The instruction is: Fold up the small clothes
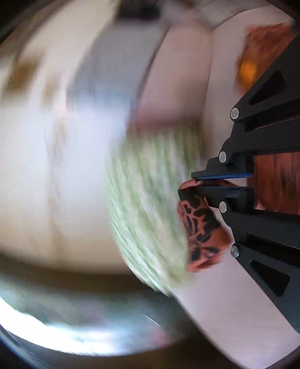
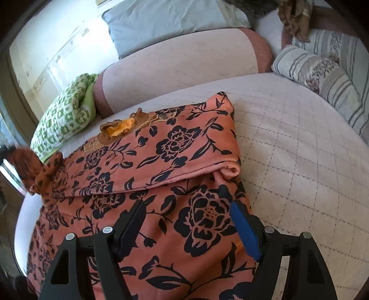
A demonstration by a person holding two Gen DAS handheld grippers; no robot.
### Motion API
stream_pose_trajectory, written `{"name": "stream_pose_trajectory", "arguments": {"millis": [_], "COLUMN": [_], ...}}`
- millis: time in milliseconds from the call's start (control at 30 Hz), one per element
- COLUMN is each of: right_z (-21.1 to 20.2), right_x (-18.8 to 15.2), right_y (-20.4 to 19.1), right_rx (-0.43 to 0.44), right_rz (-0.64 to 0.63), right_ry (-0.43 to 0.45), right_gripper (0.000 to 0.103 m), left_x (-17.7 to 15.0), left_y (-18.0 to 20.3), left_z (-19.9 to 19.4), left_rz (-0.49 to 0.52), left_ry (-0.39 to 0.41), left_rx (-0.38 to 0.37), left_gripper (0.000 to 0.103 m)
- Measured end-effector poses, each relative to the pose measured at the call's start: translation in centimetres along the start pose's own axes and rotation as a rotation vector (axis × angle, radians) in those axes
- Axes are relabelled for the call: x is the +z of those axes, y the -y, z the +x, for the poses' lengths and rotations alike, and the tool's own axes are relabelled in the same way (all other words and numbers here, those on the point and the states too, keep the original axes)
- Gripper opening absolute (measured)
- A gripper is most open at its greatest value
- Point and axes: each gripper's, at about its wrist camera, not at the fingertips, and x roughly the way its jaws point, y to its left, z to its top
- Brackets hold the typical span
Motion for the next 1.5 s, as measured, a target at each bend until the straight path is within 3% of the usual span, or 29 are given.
{"name": "stream_pose_trajectory", "arguments": {"millis": [100, 167, 200, 233, 267, 300, 367, 400, 500, 567, 667, 733, 833, 900, 967, 1000, 1033, 1067, 1100, 1167, 1233, 1267, 1300, 1333, 1367, 1400, 1433, 1500], "right_z": [-0.5, -0.8, -0.8, -0.8, -0.7, -0.8, -1.3, -1.8, -2.7, -2.5, -0.7, 1.1, 5.3, 7.8, 9.6, 9.6, 9.5, 9.4, 9.2, 7.3, 5.1, 4.8, 5.8, 7.8, 9.0, 8.9, 7.8, 6.2], "right_x": [0.2, 0.3, 0.3, 0.3, 0.3, 0.3, 0.6, 0.7, 1.7, 2.8, 5.5, 7.4, 9.8, 9.9, 9.2, 9.1, 9.0, 9.1, 9.4, 10.0, 10.6, 10.4, 9.9, 9.1, 8.4, 8.2, 8.4, 9.4], "right_y": [0.4, 0.7, 0.9, 1.1, 1.2, 1.4, 1.7, 1.9, 2.8, 3.6, 4.1, 4.0, 3.1, 2.4, 1.3, 0.6, 0.0, -0.6, -1.1, -2.4, -3.3, -3.3, -3.0, -2.5, -1.8, -1.4, -1.2, -0.5], "right_rx": [0.013, 0.015, 0.021, 0.034, 0.047, 0.063, 0.088, 0.099, 0.158, 0.203, 0.284, 0.339, 0.333, 0.237, 0.154, 0.098, 0.062, 0.05, 0.041, 0.008, -0.009, -0.031, -0.06, -0.043, -0.017, 0.005, 0.019, 0.052], "right_rz": [0.024, 0.033, 0.042, 0.055, 0.065, 0.077, 0.1, 0.11, 0.181, 0.234, 0.294, 0.314, 0.311, 0.256, 0.165, 0.114, 0.073, 0.038, 0.008, -0.066, -0.107, -0.111, -0.122, -0.118, -0.094, -0.072, -0.06, -0.007], "right_ry": [0.016, 0.02, 0.012, 0.002, -0.008, -0.015, -0.013, -0.005, 0.001, -0.013, -0.065, -0.104, -0.231, -0.299, -0.356, -0.352, -0.352, -0.357, -0.355, -0.279, -0.182, -0.159, -0.182, -0.271, -0.355, -0.34, -0.286, -0.208], "right_gripper": [0.078, 0.078, 0.078, 0.081, 0.082, 0.083, 0.083, 0.084, 0.087, 0.087, 0.087, 0.087, 0.087, 0.085, 0.065, 0.051, 0.033, 0.022, 0.015, 0.014, 0.014, 0.014, 0.016, 0.026, 0.03, 0.033, 0.055, 0.078], "left_x": [-0.9, -3.8, -5.3, -7.3, -9.0, -11.2, -13.8, -13.9, -12.7, -11.7, -12.2, -12.3, -12.9, -13.8, -14.9, -15.8, -16.1, -16.0, -15.7, -14.4, -13.9, -14.5, -15.9, -17.0, -17.1, -16.5, -16.0, -14.3], "left_y": [10.9, 17.6, 19.7, 21.9, 23.2, 24.0, 23.2, 21.9, 16.1, 11.6, 5.4, 2.1, -0.4, -0.8, -0.9, -0.6, -0.3, -0.1, 0.2, 1.0, 1.8, 1.9, 1.8, 1.3, 0.4, -0.4, -0.6, -0.8], "left_z": [-3.4, -4.1, -3.9, -3.2, -2.6, -2.0, -0.6, 0.6, 1.1, 1.7, 2.5, 4.3, 6.7, 8.8, 10.0, 11.0, 10.6, 10.5, 10.3, 8.6, 6.7, 6.7, 7.9, 8.8, 8.7, 8.1, 7.8, 7.5], "left_rz": [0.163, 0.262, 0.287, 0.32, 0.35, 0.371, 0.363, 0.334, 0.228, 0.187, 0.124, 0.05, -0.036, -0.102, -0.127, -0.12, -0.104, -0.1, -0.103, -0.05, -0.004, 0.012, 0.03, 0.024, -0.022, -0.066, -0.078, -0.08], "left_ry": [0.024, -0.048, -0.091, -0.163, -0.222, -0.285, -0.405, -0.428, -0.408, -0.37, -0.406, -0.448, -0.509, -0.556, -0.615, -0.664, -0.665, -0.655, -0.654, -0.559, -0.483, -0.49, -0.549, -0.6, -0.593, -0.573, -0.564, -0.501], "left_rx": [-0.257, -0.41, -0.448, -0.486, -0.514, -0.52, -0.457, -0.423, -0.319, -0.185, -0.059, -0.037, -0.05, -0.084, -0.1, -0.107, -0.1, -0.133, -0.147, -0.131, -0.134, -0.123, -0.094, -0.066, -0.076, -0.083, -0.076, -0.081], "left_gripper": [0.005, 0.01, 0.034, 0.072, 0.078, 0.078, 0.078, 0.078, 0.079, 0.079, 0.079, 0.079, 0.079, 0.078, 0.065, 0.039, 0.028, 0.015, 0.009, 0.009, 0.01, 0.011, 0.013, 0.023, 0.024, 0.031, 0.041, 0.058]}}
